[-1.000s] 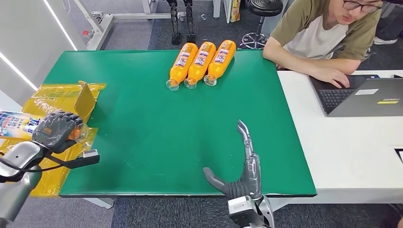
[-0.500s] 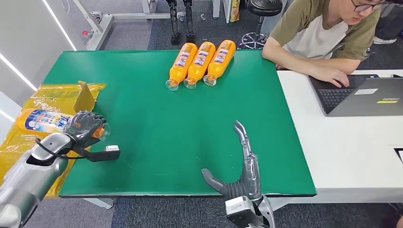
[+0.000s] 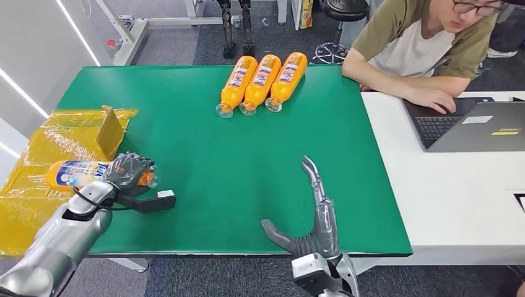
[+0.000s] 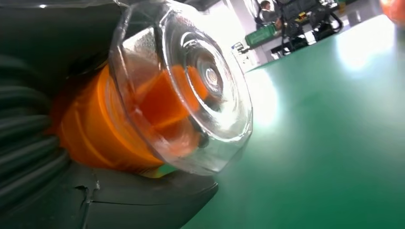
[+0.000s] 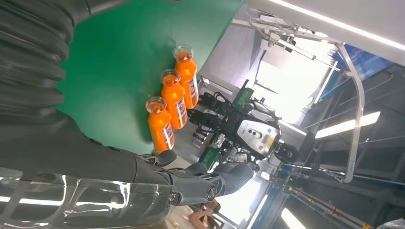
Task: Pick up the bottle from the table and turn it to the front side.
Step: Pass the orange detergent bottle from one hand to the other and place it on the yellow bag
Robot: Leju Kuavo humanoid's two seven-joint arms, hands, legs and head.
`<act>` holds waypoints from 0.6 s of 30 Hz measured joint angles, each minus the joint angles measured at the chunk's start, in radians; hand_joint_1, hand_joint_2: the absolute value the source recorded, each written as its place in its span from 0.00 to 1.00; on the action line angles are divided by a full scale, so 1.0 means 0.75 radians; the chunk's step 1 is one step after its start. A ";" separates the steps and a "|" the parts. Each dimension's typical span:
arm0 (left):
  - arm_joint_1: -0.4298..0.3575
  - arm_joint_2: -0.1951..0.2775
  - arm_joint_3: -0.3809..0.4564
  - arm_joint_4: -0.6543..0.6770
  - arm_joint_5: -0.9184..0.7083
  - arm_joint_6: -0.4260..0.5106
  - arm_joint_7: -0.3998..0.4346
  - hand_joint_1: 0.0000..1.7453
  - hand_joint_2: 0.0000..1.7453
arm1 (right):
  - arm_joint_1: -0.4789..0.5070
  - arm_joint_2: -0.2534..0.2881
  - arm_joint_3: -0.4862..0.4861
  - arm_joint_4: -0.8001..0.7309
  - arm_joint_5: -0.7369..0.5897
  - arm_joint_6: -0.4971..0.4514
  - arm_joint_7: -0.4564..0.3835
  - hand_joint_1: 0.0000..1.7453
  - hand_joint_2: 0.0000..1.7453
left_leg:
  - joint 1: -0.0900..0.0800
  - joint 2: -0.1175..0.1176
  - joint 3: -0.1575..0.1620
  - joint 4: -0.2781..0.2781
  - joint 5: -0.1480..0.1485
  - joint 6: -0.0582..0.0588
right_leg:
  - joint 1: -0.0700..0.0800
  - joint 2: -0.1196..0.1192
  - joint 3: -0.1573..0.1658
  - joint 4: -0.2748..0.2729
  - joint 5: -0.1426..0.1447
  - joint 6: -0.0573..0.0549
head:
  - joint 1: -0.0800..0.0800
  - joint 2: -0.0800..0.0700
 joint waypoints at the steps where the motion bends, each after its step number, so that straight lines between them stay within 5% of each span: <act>1: 0.004 -0.006 0.000 0.003 0.000 0.000 0.002 1.00 1.00 | -0.001 0.000 -0.002 0.002 0.000 0.000 0.000 0.00 1.00 | 0.000 0.000 0.000 0.000 0.000 0.000 | 0.000 0.000 0.000 0.000 0.000 0.000 | 0.000 0.000; 5: 0.008 -0.020 0.000 0.015 0.001 0.000 0.003 0.99 1.00 | -0.002 0.000 -0.006 0.007 0.000 0.000 -0.001 0.00 1.00 | 0.000 0.000 0.000 0.000 0.000 0.000 | 0.000 0.000 0.000 0.000 0.000 0.000 | 0.000 0.000; 6: 0.008 -0.022 0.000 0.017 0.002 0.000 0.003 0.92 1.00 | -0.002 0.000 -0.006 0.008 0.000 0.000 -0.001 0.00 1.00 | 0.000 0.000 0.000 0.000 0.000 0.000 | 0.000 0.000 0.000 0.000 0.000 0.000 | 0.000 0.000; 9: 0.010 -0.030 0.000 0.024 0.015 -0.004 0.007 0.18 1.00 | -0.002 0.000 -0.007 0.011 0.006 -0.005 -0.003 0.00 1.00 | 0.000 0.000 0.000 0.000 0.000 0.000 | 0.000 0.000 0.000 0.000 0.000 0.000 | 0.000 0.000; 10: 0.010 -0.034 0.001 0.028 0.024 -0.016 0.012 0.00 1.00 | -0.002 0.000 -0.007 0.012 0.015 -0.009 -0.003 0.00 1.00 | 0.000 0.000 0.000 0.000 0.000 0.000 | 0.000 0.000 0.000 0.000 0.000 0.000 | 0.000 0.000; 18: -0.004 -0.099 0.032 0.045 0.133 -0.174 -0.026 0.00 1.00 | -0.014 0.006 -0.007 0.014 0.086 -0.035 0.020 0.00 1.00 | 0.000 -0.002 0.000 0.000 0.000 0.000 | 0.000 -0.002 0.001 0.000 0.000 0.000 | 0.000 0.000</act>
